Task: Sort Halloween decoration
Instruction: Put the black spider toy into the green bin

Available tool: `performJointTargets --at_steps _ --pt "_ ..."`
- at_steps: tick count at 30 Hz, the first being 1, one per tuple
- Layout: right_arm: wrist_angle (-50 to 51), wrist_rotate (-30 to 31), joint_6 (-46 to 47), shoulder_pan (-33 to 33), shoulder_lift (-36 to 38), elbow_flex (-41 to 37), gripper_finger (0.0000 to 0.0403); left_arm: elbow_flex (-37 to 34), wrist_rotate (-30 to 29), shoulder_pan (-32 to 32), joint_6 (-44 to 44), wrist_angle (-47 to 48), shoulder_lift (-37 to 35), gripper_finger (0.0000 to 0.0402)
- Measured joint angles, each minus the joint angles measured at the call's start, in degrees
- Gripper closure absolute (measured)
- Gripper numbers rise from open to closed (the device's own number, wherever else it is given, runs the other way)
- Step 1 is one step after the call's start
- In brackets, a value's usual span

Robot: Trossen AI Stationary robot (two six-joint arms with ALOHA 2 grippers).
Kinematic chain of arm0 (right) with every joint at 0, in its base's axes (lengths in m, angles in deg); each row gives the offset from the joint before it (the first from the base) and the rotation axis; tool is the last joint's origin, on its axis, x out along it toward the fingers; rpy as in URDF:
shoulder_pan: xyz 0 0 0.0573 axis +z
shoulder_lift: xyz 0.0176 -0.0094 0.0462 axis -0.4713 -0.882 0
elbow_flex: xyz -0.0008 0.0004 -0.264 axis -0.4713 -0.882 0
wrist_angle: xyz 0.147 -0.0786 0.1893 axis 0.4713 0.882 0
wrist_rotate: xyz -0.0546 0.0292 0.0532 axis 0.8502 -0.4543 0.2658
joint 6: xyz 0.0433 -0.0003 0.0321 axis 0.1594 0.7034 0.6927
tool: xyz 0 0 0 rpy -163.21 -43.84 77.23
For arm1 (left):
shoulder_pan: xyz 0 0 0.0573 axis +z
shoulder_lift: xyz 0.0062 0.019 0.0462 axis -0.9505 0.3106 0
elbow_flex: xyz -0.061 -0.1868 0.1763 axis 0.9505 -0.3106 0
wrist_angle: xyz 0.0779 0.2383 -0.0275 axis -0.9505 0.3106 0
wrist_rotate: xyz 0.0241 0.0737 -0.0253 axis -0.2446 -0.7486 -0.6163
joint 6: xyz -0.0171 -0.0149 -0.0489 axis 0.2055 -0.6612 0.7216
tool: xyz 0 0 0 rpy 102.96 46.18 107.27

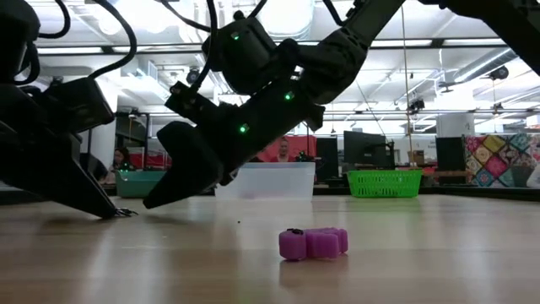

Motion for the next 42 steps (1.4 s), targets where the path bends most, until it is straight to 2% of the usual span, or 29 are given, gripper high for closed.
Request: performJointTargets --at_steps 9,17,26,30,37,42 --pt "-6.8 -0.39 1.62 0.28 -3.29 0.04 0.0394 -0.24 1.48 -0.02 1.5 0.61 -0.86 0.0364" --pt "-6.89 -4.0 2.61 0.25 -3.63 0.07 0.0394 -0.11 3.52 -0.05 4.25 5.07 -1.79 0.0364" --pt "-6.59 -5.72 2.98 0.71 -3.59 0.07 0.0394 -0.29 1.45 -0.11 2.79 6.5 -3.72 0.0364" --pt "-5.98 -6.33 3.5 0.82 -3.05 -0.02 0.0394 -0.63 1.25 -0.09 0.66 8.27 -7.56 0.0364" --pt "-3.09 -7.68 3.18 1.2 -0.53 -0.13 0.0394 -0.53 -3.84 -0.02 -3.61 11.14 -17.24 0.0364" --pt "-0.52 -6.38 3.56 0.9 1.57 -0.13 0.0394 -0.5 -0.88 -0.02 -3.39 19.53 -24.05 0.0364"
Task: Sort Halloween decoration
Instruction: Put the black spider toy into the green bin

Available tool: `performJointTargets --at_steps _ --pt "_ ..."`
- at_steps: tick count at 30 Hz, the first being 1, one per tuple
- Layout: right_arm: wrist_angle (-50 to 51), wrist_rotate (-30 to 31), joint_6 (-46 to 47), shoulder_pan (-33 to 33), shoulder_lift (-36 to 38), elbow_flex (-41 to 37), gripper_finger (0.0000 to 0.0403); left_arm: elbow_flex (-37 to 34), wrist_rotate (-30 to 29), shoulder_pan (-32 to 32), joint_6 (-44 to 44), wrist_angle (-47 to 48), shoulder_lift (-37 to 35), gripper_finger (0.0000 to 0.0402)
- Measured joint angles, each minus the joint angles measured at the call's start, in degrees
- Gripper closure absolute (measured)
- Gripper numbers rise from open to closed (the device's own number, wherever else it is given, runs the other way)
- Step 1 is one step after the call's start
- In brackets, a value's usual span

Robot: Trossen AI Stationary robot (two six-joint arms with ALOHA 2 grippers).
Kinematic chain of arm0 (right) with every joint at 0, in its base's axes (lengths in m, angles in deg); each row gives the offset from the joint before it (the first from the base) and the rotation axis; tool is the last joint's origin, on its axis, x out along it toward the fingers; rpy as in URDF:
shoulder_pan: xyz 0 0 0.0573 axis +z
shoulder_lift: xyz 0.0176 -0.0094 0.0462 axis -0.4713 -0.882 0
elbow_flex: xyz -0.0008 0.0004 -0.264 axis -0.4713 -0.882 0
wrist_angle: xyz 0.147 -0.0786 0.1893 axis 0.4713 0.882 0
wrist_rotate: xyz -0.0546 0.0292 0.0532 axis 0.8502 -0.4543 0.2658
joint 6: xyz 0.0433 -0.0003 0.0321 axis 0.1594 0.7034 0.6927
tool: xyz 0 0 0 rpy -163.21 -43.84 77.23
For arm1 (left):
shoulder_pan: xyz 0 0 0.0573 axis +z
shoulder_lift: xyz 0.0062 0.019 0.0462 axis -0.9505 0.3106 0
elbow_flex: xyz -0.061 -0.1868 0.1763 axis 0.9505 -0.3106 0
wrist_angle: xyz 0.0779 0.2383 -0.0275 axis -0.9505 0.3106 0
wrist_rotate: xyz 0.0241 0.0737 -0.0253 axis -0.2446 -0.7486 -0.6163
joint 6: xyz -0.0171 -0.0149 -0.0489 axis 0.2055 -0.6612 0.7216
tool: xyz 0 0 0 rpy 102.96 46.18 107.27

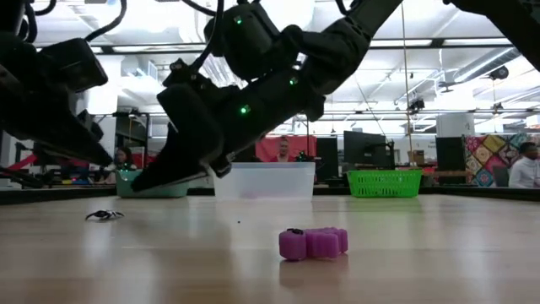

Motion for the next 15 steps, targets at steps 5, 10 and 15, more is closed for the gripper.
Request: performJointTargets --at_steps 5,10,15 --pt "3.04 0.13 0.11 0.13 1.0 0.0 0.0394 0.07 8.16 -0.1 5.03 9.53 -1.71 0.0364" --pt "2.81 0.25 0.71 0.76 0.73 0.02 0.0394 0.02 7.45 -0.09 6.33 9.53 2.04 0.0364" --pt "1.39 0.37 1.16 1.07 0.19 0.02 0.0394 0.02 6.68 -0.07 4.97 2.98 8.45 0.0364"
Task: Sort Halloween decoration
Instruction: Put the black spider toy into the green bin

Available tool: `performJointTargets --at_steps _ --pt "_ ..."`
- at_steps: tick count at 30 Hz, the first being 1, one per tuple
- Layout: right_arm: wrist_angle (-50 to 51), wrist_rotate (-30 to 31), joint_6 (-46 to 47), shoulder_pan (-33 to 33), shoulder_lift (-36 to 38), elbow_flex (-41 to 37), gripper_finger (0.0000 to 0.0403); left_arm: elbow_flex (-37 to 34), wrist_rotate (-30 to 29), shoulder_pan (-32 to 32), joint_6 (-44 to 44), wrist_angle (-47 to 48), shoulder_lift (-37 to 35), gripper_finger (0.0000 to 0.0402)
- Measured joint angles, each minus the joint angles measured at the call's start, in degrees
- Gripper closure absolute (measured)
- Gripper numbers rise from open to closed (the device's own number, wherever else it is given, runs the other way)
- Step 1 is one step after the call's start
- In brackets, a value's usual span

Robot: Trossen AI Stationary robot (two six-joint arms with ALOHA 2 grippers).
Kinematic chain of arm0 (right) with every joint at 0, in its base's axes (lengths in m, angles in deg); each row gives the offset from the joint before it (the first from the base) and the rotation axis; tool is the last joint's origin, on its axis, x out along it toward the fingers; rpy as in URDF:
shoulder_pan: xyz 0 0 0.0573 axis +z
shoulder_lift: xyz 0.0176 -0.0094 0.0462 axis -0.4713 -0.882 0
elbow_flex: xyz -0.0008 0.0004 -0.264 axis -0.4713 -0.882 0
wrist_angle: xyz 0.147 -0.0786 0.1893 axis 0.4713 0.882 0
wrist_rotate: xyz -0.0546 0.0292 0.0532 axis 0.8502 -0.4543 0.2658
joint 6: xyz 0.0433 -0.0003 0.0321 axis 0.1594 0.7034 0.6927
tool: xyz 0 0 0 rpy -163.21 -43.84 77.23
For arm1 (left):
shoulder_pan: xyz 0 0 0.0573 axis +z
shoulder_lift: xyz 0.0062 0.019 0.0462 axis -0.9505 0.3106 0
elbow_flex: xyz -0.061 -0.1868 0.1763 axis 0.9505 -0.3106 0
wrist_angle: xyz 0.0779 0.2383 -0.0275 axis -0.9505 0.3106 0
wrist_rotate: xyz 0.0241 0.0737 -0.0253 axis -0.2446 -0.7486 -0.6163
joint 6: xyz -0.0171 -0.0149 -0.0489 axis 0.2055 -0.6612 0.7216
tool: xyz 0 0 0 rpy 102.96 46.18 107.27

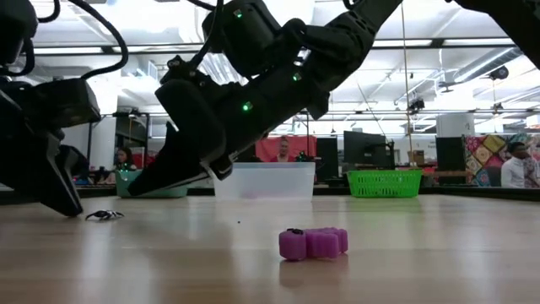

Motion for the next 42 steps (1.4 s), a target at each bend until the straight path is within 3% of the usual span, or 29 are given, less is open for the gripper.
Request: performJointTargets --at_steps 9,18,26,31,34,37,39,42 --pt "-2.5 0.02 1.22 -0.07 -2.45 0.04 0.0394 0.39 -3.58 -0.02 -0.35 -11.95 10.04 0.0364" --pt "-6.04 -0.02 2.52 -0.07 -4.75 0.04 0.0394 0.26 -5.39 -0.04 -1.09 -16.03 11.95 0.0364" --pt "-6.79 3.04 -2.01 -0.13 -3.19 -0.07 0.0394 0.21 -13.11 0.09 -9.75 -21.35 6.0 0.0364" --pt "-4.54 4.74 -3.61 -0.89 1.16 0.11 0.0394 0.2 -13.5 0.2 -13.05 -14.63 -3.48 0.0364" --pt "-1.31 4.99 -3.54 -1.11 1.48 0.07 0.0394 0.17 -12.21 0.02 -10.1 -6.91 -8.38 0.0364" --pt "1.47 4.73 -2.93 -1.01 1.51 -0.02 0.0394 0.2 -6.73 0.0 -3.86 -0.01 -12.71 0.0364" --pt "2.84 4.57 -2.57 -0.94 1.71 0.0 0.0394 0.17 -1.96 0.0 3.69 5.43 -14.77 0.0364" --pt "4.4 4.63 -2.08 -0.98 1.75 0.0 0.0394 0.59 7.32 -0.02 21.7 14.54 -16.75 0.0364"
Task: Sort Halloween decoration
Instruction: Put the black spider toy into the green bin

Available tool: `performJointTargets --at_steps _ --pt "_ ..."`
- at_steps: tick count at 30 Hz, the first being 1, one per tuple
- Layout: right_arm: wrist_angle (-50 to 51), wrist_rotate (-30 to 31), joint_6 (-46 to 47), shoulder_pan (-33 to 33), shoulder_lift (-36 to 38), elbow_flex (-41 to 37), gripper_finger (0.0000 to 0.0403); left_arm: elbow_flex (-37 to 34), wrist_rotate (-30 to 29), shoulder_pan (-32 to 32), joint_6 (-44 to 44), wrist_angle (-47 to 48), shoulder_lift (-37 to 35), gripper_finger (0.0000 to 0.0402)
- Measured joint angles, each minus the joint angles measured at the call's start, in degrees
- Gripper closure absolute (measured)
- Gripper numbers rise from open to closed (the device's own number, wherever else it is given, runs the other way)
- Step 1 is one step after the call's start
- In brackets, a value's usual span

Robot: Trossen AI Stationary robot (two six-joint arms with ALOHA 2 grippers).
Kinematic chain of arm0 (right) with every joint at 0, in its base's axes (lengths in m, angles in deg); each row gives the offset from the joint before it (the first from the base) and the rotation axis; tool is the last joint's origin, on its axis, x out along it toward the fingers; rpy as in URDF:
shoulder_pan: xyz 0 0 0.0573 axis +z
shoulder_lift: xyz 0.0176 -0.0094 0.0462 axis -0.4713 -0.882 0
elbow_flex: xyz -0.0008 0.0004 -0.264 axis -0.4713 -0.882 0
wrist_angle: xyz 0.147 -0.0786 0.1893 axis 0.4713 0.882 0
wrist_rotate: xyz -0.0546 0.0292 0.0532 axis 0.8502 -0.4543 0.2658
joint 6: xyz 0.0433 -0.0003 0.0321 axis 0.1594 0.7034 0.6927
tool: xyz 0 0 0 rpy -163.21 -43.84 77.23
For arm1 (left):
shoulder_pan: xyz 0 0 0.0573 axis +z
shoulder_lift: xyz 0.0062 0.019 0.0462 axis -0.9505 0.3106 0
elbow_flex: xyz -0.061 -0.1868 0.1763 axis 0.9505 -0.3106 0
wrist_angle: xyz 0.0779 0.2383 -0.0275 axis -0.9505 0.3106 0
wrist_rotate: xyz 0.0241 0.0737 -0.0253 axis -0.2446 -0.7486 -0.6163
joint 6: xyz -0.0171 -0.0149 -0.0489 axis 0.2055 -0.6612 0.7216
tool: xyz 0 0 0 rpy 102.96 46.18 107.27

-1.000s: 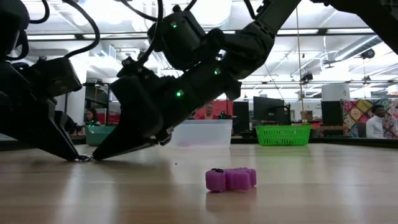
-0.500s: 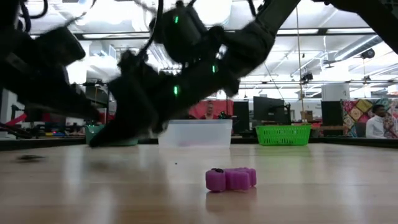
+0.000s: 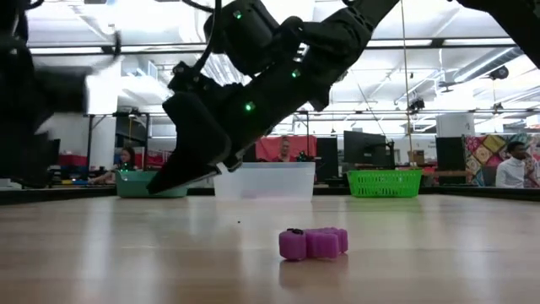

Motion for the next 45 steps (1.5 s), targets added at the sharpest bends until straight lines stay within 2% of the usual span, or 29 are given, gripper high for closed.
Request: performJointTargets --at_steps 3,5,9,14,18,23,27,37,41,45 --pt "-0.42 0.09 -0.02 -0.05 0.0 0.0 0.0394 2.63 9.92 -0.61 15.97 11.49 0.74 0.0364" --pt "-1.28 0.04 -0.03 -0.01 0.0 0.0 0.0394 6.3 12.98 -1.25 18.55 17.03 2.34 0.0364" --pt "-1.29 0.02 -0.08 0.02 0.0 0.0 0.0394 16.78 9.54 -1.4 16.74 29.65 5.86 0.0364" --pt "-1.2 -0.04 -0.7 0.02 0.0 0.0 0.0394 26.47 8.4 -1.39 21.38 49.83 13.91 0.0364" --pt "-0.9 -0.11 -0.72 0.02 0.0 0.0 0.0394 27.67 11.69 -1.38 22.75 47.75 19.68 0.0364" --pt "-0.9 -0.13 -0.72 0.02 0.0 0.0 0.0394 27.71 12.39 -1.33 26.29 44.11 25.96 0.0357" --pt "-0.85 -0.59 -1.07 0.02 0.0 -0.02 0.0394 28.09 14.3 -1.33 26.54 43.96 29.74 0.0324" --pt "-1.28 -0.63 -1.69 0.0 0.0 -0.02 0.0394 30.13 12.37 -1.33 25.47 43.84 34.08 0.0207" --pt "-1.33 -0.64 -2.36 -0.11 0.0 -0.04 0.0394 30.01 12.26 -1.33 24.6 43.71 34.72 0.0188" --pt "-1.33 -0.64 -2.38 -0.11 0.0 -0.07 0.0394 29.53 11.36 -1.4 24.39 43.47 35.19 0.0195"
